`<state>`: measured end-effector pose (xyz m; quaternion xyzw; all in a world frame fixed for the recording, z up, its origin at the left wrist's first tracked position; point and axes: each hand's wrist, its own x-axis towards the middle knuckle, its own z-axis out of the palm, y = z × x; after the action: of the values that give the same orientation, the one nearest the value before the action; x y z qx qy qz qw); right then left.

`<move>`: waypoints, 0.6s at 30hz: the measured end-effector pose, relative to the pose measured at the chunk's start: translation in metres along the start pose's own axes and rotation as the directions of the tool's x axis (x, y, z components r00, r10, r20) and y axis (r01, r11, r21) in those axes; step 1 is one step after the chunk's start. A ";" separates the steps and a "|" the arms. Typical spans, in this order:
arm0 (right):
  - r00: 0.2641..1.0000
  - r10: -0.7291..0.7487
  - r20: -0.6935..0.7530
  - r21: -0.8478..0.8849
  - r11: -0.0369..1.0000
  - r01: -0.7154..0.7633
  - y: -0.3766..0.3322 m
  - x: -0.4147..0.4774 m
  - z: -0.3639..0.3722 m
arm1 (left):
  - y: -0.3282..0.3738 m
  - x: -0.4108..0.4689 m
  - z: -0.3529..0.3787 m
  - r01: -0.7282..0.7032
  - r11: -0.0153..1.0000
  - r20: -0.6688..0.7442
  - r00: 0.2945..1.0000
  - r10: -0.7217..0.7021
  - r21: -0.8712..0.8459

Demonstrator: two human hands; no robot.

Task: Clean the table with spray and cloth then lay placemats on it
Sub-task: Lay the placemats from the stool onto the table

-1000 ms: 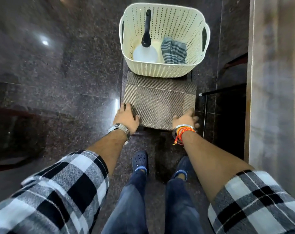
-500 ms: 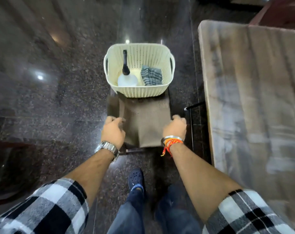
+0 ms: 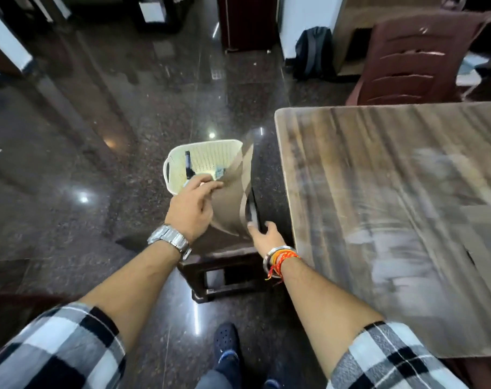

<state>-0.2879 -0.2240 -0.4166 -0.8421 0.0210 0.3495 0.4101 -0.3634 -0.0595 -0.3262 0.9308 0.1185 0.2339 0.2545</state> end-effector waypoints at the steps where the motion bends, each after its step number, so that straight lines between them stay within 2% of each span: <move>1: 1.000 0.016 -0.009 0.056 0.998 -0.016 -0.003 -0.003 -0.015 | 0.012 0.012 -0.003 -0.040 0.999 -0.021 0.999 0.039 -0.029; 4: 0.999 0.019 -0.045 0.193 0.981 -0.010 -0.006 -0.010 -0.054 | 0.049 0.048 -0.013 -0.127 0.987 -0.075 0.990 0.120 -0.100; 9: 0.986 -0.047 -0.157 0.409 0.906 0.109 -0.018 -0.024 -0.107 | 0.122 0.103 -0.045 -0.217 0.956 -0.162 0.969 0.186 -0.200; 12: 0.975 -0.012 -0.220 0.599 0.787 0.145 -0.029 -0.030 -0.137 | 0.163 0.130 -0.062 -0.287 0.926 -0.164 0.954 0.252 -0.244; 14: 0.968 -0.011 -0.250 0.727 0.658 0.195 -0.030 -0.034 -0.154 | 0.183 0.147 -0.064 -0.293 0.920 -0.161 0.953 0.258 -0.262; 16: 0.946 0.003 -0.323 0.788 0.555 0.268 -0.019 -0.027 -0.172 | 0.199 0.163 -0.057 -0.282 0.927 -0.144 0.957 0.252 -0.249; 18: 0.909 0.041 -0.414 0.794 0.505 0.339 -0.010 -0.030 -0.196 | 0.207 0.177 -0.041 -0.273 0.945 -0.087 0.961 0.261 -0.181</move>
<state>-0.1949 -0.3629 -0.3095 -0.5811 0.1943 0.0857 0.7856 -0.2099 -0.1563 -0.1189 0.9018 -0.0238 0.3053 0.3049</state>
